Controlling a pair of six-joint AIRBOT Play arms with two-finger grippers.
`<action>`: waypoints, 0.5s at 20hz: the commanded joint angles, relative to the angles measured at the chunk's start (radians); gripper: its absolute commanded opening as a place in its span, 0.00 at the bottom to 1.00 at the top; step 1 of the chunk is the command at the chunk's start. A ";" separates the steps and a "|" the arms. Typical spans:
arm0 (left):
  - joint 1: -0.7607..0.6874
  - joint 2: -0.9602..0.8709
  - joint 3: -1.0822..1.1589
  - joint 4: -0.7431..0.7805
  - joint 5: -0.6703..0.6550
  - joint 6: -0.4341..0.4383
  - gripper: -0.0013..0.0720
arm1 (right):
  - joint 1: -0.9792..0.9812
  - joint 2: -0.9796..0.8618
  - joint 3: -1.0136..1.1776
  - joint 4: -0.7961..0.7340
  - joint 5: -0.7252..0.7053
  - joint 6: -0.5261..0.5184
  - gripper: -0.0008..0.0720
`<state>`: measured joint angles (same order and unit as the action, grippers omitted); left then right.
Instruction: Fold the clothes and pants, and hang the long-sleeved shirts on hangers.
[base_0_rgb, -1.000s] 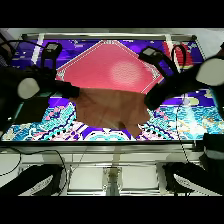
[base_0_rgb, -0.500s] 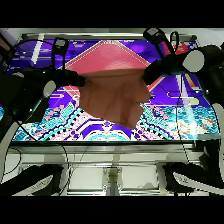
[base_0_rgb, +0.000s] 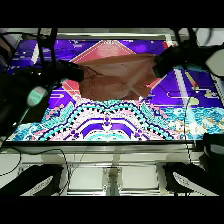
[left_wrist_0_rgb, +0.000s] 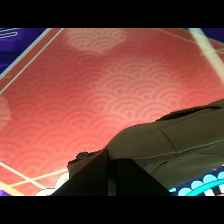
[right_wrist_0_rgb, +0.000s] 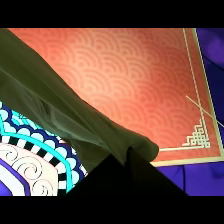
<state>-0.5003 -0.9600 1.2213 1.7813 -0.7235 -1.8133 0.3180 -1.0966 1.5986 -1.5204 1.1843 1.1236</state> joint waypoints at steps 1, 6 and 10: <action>-0.097 0.100 0.000 -0.012 -0.043 -0.218 0.04 | 0.001 0.118 0.002 0.096 0.218 -0.011 0.01; -0.192 0.193 0.000 -0.025 -0.081 -0.428 0.05 | 0.000 0.170 0.150 0.188 0.520 0.035 0.01; -0.188 0.183 -0.003 -0.031 -0.291 -0.422 0.05 | 0.000 0.111 0.227 0.185 0.656 0.053 0.01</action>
<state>-0.6781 -0.7834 1.2205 1.7512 -0.8768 -2.1983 0.3180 -0.9607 1.7752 -1.3495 1.6981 1.1568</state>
